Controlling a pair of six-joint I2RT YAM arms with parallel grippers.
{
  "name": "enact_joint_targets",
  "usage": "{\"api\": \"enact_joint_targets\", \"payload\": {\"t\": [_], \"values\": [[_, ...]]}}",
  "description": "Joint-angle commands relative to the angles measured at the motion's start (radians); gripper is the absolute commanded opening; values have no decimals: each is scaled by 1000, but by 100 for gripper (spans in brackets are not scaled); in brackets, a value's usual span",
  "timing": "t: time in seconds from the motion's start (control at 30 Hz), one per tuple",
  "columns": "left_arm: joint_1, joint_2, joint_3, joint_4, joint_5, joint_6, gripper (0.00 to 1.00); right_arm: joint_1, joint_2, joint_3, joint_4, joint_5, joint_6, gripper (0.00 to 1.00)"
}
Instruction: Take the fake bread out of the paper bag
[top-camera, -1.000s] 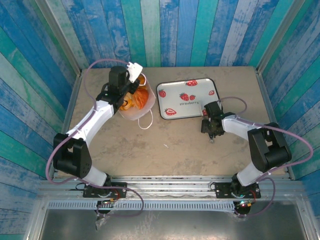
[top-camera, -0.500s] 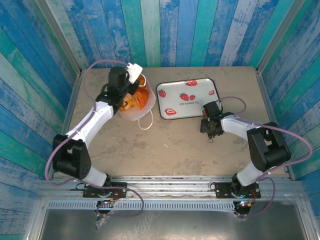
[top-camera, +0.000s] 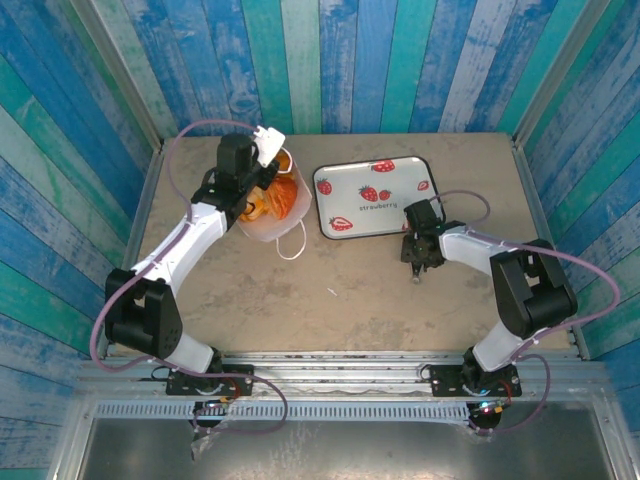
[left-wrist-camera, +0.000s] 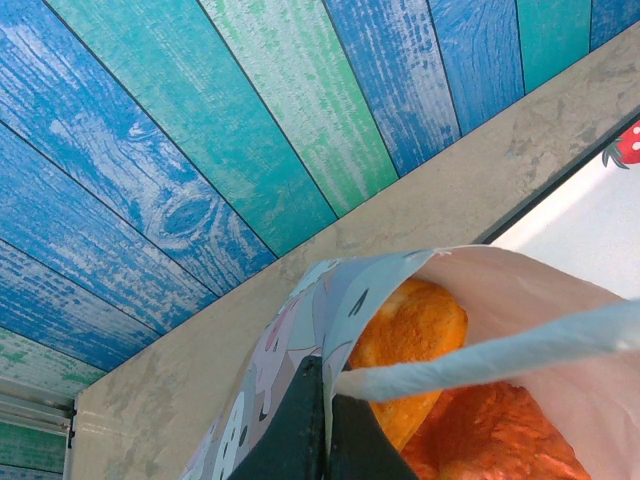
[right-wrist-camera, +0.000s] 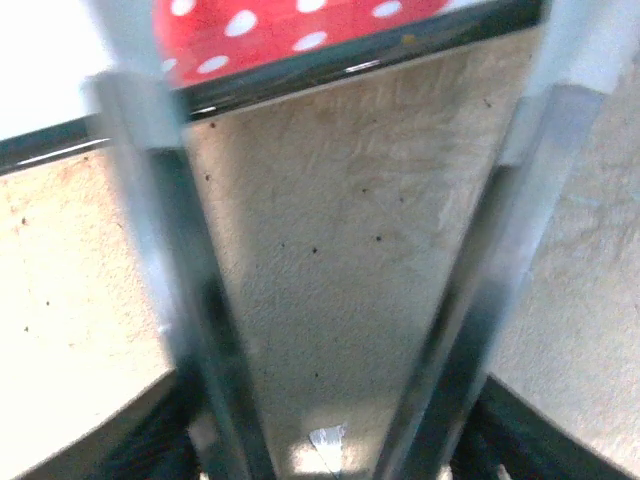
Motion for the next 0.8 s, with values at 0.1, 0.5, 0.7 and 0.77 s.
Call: {"api": "enact_joint_targets", "payload": {"t": [0.1,0.5,0.7,0.77], "values": [[-5,-105,-2,82,-8,-3,0,8,18,-20,-45,-8,-8,40],[-5,-111,-16,100,4,-35,0,86,-179,-60,73,-88,-121,5],[-5,-114,-20,100,-3,-55,0,95,-298,-84,174,-245,-155,3],[-5,-116,-20,100,0,-61,0,96,-321,-80,195,-314,-165,1]]}}
